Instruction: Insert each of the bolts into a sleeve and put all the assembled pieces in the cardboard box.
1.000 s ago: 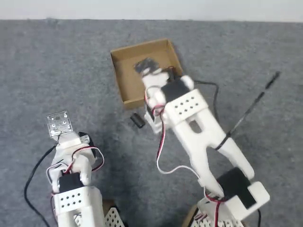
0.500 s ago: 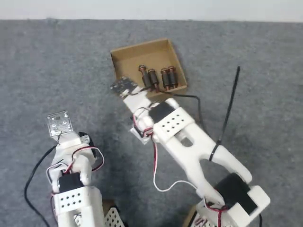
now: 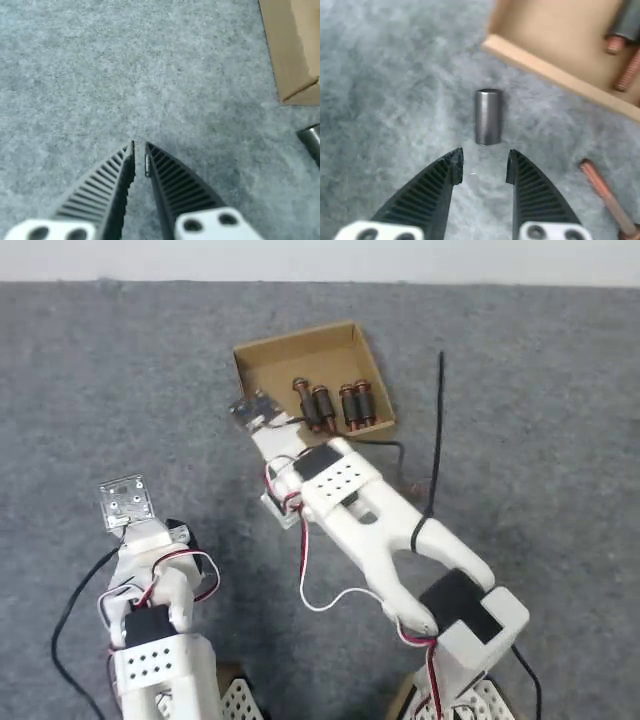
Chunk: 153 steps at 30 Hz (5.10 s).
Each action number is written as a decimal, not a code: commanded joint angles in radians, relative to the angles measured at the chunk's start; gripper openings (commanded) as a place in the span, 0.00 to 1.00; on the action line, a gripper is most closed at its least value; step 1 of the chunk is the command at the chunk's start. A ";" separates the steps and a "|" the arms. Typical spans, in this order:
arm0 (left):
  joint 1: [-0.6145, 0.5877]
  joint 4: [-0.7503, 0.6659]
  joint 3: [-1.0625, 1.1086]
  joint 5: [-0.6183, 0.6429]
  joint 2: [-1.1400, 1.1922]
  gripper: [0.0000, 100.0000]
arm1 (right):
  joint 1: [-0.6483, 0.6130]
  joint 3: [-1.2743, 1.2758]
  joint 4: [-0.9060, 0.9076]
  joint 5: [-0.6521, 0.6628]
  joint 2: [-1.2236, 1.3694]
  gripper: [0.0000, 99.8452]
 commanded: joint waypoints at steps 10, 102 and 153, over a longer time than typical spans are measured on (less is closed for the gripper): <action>0.002 -0.020 -0.015 -0.009 -0.015 0.04 | 0.041 0.005 -0.113 -0.015 -0.010 0.13; -0.005 -0.021 -0.013 -0.011 -0.015 0.04 | 0.940 0.838 -0.073 0.035 -0.874 0.01; 0.951 0.425 -1.319 -0.839 1.390 0.11 | 1.287 1.016 -0.225 0.064 -0.874 0.01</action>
